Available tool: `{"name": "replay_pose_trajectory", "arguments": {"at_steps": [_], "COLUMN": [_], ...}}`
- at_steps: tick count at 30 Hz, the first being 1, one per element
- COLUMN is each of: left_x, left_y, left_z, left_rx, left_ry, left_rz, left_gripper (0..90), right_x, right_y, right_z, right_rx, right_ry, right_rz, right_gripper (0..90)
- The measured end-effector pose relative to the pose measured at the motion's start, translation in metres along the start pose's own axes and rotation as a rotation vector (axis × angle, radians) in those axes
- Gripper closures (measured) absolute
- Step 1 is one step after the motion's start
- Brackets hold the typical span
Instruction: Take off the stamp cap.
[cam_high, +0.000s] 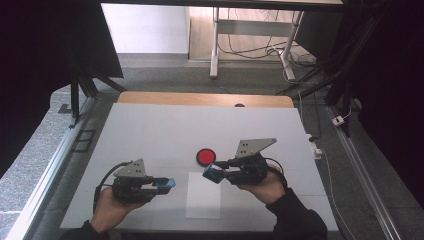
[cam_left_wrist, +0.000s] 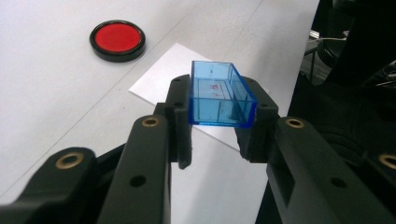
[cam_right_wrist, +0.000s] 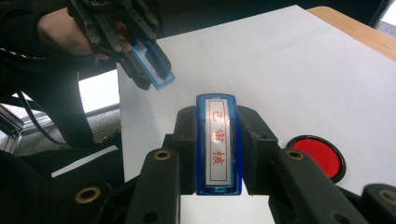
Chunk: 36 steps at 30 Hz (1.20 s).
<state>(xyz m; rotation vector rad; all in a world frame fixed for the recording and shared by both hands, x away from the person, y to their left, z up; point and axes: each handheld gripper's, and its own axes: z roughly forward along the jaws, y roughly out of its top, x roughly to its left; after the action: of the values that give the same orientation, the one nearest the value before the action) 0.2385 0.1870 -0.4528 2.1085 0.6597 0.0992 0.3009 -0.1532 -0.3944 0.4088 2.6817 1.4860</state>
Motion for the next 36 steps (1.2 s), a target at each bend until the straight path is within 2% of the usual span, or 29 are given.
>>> {"name": "replay_pose_trajectory", "arguments": {"at_steps": [5, 17, 26, 36], "left_x": [-0.001, -0.005, -0.008, -0.012], "left_y": [-0.006, -0.023, -0.038, -0.055], "left_z": [-0.009, -0.026, -0.040, -0.051], "left_rx": [0.002, -0.010, -0.017, -0.026], "left_ry": [0.017, 0.091, 0.150, 0.185], "left_rz": [-0.037, -0.090, -0.111, -0.136], "left_gripper": [68.8, 68.8, 68.8, 68.8], "right_x": [0.000, 0.000, 0.000, -0.001], "right_y": [0.000, 0.000, 0.000, 0.000], "right_z": [0.001, 0.000, 0.000, 0.000], "right_rx": [0.002, 0.006, 0.002, -0.002], "right_ry": [0.000, -0.014, -0.024, -0.040], "right_rz": [0.006, -0.002, 0.001, 0.009], "right_gripper": [71.2, 71.2, 71.2, 71.2]}}
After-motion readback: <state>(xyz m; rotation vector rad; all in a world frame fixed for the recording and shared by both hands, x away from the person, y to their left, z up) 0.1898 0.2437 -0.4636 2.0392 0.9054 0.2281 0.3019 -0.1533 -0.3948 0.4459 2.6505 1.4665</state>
